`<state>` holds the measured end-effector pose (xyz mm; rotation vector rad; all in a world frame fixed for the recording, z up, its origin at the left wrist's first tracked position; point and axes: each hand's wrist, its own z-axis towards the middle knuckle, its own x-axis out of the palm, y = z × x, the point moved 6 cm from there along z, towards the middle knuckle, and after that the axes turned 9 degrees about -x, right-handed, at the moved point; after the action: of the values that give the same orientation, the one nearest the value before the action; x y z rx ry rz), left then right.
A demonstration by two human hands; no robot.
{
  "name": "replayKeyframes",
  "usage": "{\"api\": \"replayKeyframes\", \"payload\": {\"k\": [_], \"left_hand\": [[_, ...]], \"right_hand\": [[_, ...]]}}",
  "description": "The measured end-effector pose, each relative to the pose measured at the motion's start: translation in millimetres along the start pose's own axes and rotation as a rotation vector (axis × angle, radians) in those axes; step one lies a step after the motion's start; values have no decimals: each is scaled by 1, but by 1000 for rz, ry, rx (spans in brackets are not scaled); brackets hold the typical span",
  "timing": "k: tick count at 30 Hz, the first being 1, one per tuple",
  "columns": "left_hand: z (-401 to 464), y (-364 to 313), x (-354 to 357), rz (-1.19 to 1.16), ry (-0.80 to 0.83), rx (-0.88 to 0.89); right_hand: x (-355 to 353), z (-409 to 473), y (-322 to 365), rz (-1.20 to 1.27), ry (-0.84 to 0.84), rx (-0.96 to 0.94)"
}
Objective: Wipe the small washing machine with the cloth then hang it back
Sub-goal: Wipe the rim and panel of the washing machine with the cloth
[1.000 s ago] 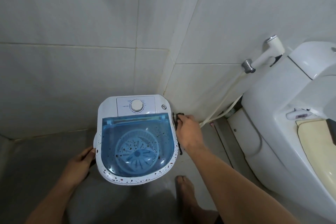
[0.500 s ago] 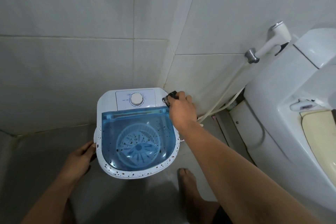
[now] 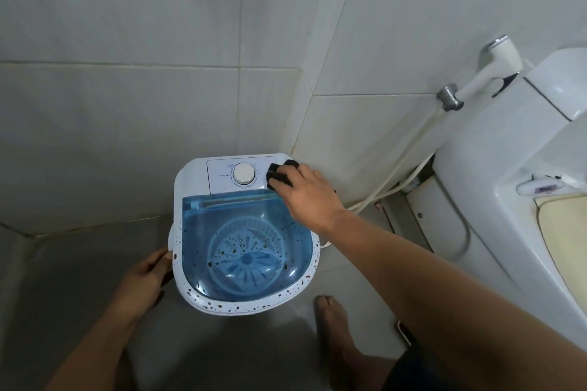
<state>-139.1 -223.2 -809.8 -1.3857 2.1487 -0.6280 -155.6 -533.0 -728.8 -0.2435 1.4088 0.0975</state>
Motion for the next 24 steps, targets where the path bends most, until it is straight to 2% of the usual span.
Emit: {"api": "replayKeyframes", "payload": {"k": [1, 5, 8, 12, 15, 19, 24], "left_hand": [[1, 0, -1, 6, -4, -8], [1, 0, -2, 51, -11, -9], [-5, -3, -2, 60, -16, 1], [-9, -8, -4, 61, -10, 17], [-10, -7, -3, 64, -19, 11], [-12, -8, -2, 61, -16, 27], [-12, -10, 1, 34, -5, 33]], "right_hand": [[-2, 5, -6, 7, 12, 31], [-6, 35, -25, 106, 70, 381], [-7, 36, -25, 201, 116, 504], [-5, 16, -40, 289, 273, 612], [-9, 26, -44, 284, 327, 656], [-10, 35, -26, 134, 350, 587], [-3, 38, -47, 283, 341, 702]]}}
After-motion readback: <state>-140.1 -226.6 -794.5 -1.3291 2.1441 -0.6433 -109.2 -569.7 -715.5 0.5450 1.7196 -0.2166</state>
